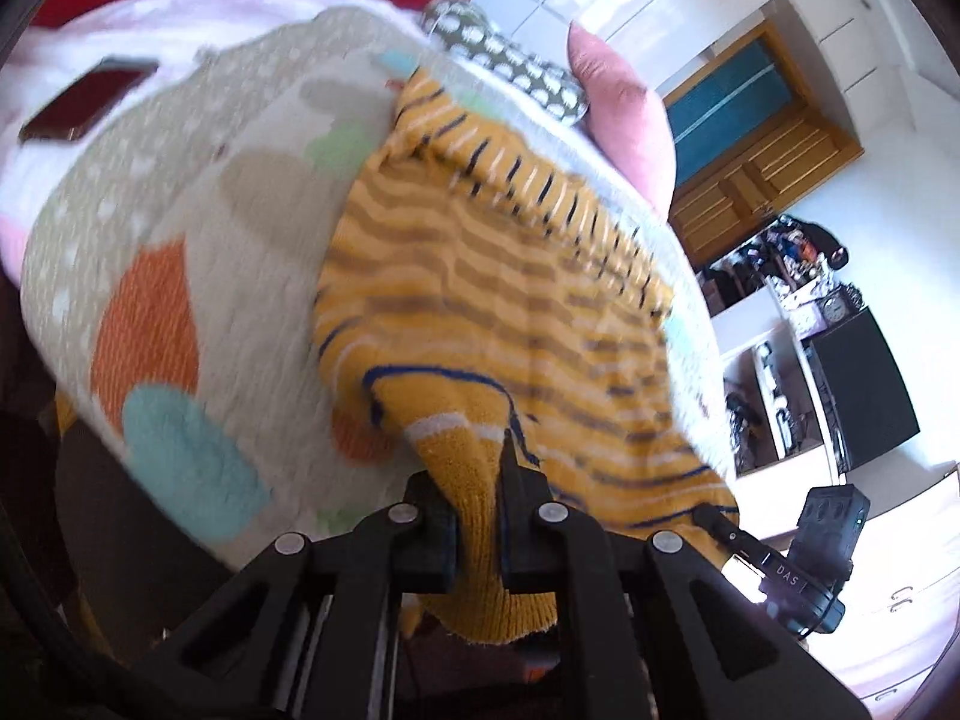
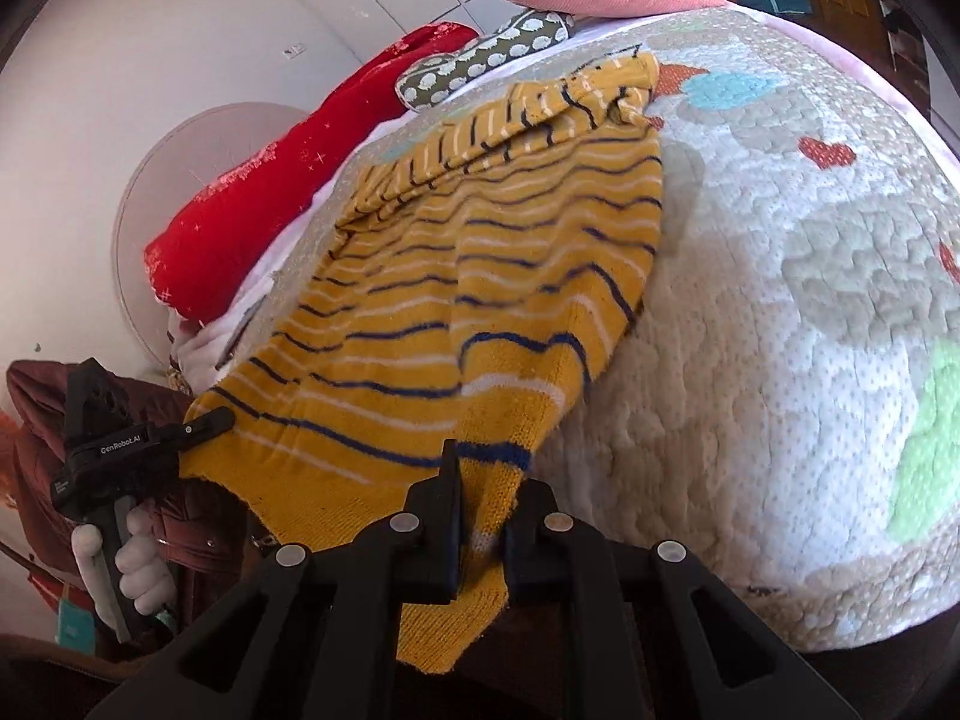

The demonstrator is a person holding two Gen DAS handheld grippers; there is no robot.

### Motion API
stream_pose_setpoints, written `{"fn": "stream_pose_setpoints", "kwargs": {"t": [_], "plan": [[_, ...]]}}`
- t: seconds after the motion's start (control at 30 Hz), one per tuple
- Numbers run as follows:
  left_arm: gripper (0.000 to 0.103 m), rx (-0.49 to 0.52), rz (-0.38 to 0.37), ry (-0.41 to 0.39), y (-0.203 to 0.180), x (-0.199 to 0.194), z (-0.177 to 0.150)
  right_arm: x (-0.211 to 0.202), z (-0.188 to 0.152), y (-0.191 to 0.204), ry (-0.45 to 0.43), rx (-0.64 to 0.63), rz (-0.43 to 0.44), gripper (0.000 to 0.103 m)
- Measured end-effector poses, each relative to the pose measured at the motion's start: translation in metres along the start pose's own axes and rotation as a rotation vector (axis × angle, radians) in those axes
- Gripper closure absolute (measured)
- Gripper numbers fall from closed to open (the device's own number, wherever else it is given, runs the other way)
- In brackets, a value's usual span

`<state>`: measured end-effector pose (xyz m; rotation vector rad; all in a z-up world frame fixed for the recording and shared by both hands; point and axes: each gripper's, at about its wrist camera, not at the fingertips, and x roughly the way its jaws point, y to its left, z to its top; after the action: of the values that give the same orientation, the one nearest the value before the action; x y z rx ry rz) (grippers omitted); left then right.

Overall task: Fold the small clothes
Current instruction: 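Grasp the sweater hem with both grippers and fold it toward the collar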

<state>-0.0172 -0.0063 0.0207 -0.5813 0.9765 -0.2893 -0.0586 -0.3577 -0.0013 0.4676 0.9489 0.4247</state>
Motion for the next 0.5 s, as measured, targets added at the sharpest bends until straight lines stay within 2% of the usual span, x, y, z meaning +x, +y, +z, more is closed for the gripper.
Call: {"fn": "stream_pose_setpoints", "kwargs": {"t": [0.2, 0.37, 0.5], "plan": [[0.094, 0.007, -0.001, -0.053, -0.021, 0.015, 0.068, 0.001, 0.065, 0.013, -0.065, 0.037, 0.078, 0.092], [0.094, 0.008, 0.02, -0.054, -0.033, 0.043, 0.119, 0.016, 0.126, 0.013, -0.09, 0.041, 0.059, 0.092], [0.094, -0.015, 0.045, -0.03, -0.038, 0.078, 0.162, 0.037, 0.173, -0.001, -0.081, 0.082, 0.053, 0.092]]}}
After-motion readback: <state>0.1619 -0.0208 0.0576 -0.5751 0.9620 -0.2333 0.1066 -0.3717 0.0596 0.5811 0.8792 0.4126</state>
